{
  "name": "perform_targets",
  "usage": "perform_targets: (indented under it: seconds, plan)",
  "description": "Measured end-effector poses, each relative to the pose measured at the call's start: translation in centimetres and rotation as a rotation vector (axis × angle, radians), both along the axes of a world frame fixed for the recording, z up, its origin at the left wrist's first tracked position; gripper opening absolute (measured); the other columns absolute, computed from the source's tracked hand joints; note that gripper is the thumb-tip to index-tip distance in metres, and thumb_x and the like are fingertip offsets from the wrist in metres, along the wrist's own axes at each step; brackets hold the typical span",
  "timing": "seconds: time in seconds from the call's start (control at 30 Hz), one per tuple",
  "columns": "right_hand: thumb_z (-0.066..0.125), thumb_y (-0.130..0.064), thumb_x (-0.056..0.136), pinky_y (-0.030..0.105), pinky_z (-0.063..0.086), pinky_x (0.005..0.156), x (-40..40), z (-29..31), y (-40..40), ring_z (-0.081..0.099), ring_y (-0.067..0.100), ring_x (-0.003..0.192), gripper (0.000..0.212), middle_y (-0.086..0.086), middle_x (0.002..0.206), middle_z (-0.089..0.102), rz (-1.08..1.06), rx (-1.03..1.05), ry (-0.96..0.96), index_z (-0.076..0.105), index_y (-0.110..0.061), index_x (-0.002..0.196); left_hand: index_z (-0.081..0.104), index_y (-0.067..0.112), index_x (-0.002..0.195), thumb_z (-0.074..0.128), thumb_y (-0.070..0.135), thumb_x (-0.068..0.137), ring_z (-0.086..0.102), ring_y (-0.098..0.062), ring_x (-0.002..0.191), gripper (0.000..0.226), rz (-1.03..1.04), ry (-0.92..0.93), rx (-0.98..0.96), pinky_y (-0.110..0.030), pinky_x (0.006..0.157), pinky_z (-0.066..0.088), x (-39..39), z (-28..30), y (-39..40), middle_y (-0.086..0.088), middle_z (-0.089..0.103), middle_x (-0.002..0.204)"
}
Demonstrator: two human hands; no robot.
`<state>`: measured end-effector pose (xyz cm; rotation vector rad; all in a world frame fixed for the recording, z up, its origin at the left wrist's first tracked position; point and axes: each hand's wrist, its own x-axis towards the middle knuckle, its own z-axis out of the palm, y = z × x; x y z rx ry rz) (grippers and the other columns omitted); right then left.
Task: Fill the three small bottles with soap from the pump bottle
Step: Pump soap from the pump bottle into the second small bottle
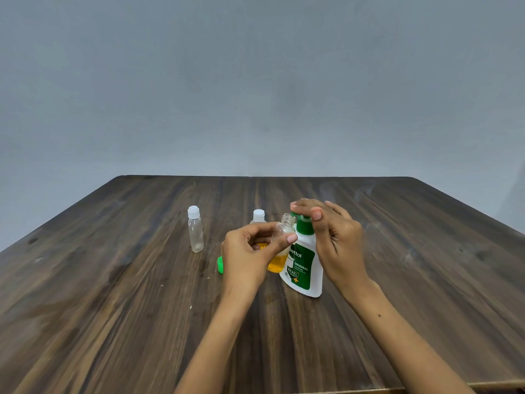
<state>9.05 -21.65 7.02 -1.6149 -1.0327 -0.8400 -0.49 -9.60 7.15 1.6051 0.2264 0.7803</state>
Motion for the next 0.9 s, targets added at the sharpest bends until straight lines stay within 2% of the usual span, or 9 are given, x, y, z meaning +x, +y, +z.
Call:
perform_targets:
  seconds: [0.2,0.4,0.5,0.67,0.8,0.9]
  plan:
    - [0.022,-0.049,0.103,0.039,0.038,0.105,0.09,0.31,-0.30,0.058,0.008,0.119,0.060,-0.007,0.119,0.068,-0.011,-0.052,-0.021,0.072,-0.015,0.111,0.073,0.031,0.083,0.085,0.034,0.059,0.072,-0.011,0.085,0.027,-0.012,-0.007,-0.007,-0.030,0.081,0.059,-0.01,0.08,-0.01,0.003,0.077,0.086]
    - [0.024,-0.048,0.103,0.040,0.042,0.100,-0.17,0.05,-0.03,0.063,0.005,0.108,0.059,-0.015,0.108,0.067,-0.001,0.003,-0.013,0.073,-0.016,0.103,0.074,0.031,0.084,0.085,0.033,0.061,0.072,-0.012,0.086,0.026,-0.014,-0.003,-0.004,-0.031,0.081,0.058,0.14,-0.05,-0.23,0.003,0.077,0.086]
    - [0.024,-0.049,0.103,0.039,0.041,0.101,0.03,0.16,-0.10,0.062,0.005,0.111,0.059,-0.012,0.111,0.068,-0.005,-0.004,-0.013,0.073,-0.016,0.105,0.073,0.032,0.084,0.086,0.029,0.064,0.072,-0.011,0.086,0.024,-0.008,0.002,0.010,-0.033,0.083,0.059,0.13,0.08,-0.27,0.003,0.077,0.087]
    - [0.024,-0.049,0.103,0.034,0.039,0.103,-0.01,0.28,0.03,0.060,0.005,0.114,0.059,-0.010,0.114,0.068,-0.015,-0.012,-0.025,0.072,-0.016,0.107,0.073,0.032,0.083,0.083,0.037,0.058,0.072,-0.011,0.086,0.028,-0.012,-0.006,0.002,-0.034,0.084,0.059,-0.03,0.21,-0.24,0.003,0.077,0.087]
    - [0.024,-0.049,0.103,0.037,0.042,0.101,0.03,0.14,0.05,0.062,0.000,0.106,0.058,-0.019,0.106,0.066,0.001,0.011,-0.005,0.073,-0.017,0.101,0.072,0.033,0.082,0.086,0.028,0.063,0.072,-0.011,0.085,0.024,-0.005,0.005,0.009,-0.030,0.081,0.058,0.21,-0.01,-0.27,0.003,0.077,0.086]
    - [0.024,-0.049,0.103,0.038,0.042,0.100,0.17,0.25,0.06,0.063,0.002,0.106,0.060,-0.017,0.107,0.067,0.006,0.017,-0.003,0.074,-0.017,0.101,0.072,0.033,0.082,0.084,0.034,0.059,0.072,-0.010,0.085,0.027,-0.010,-0.001,0.007,-0.024,0.078,0.057,0.17,0.07,-0.36,0.004,0.077,0.086]
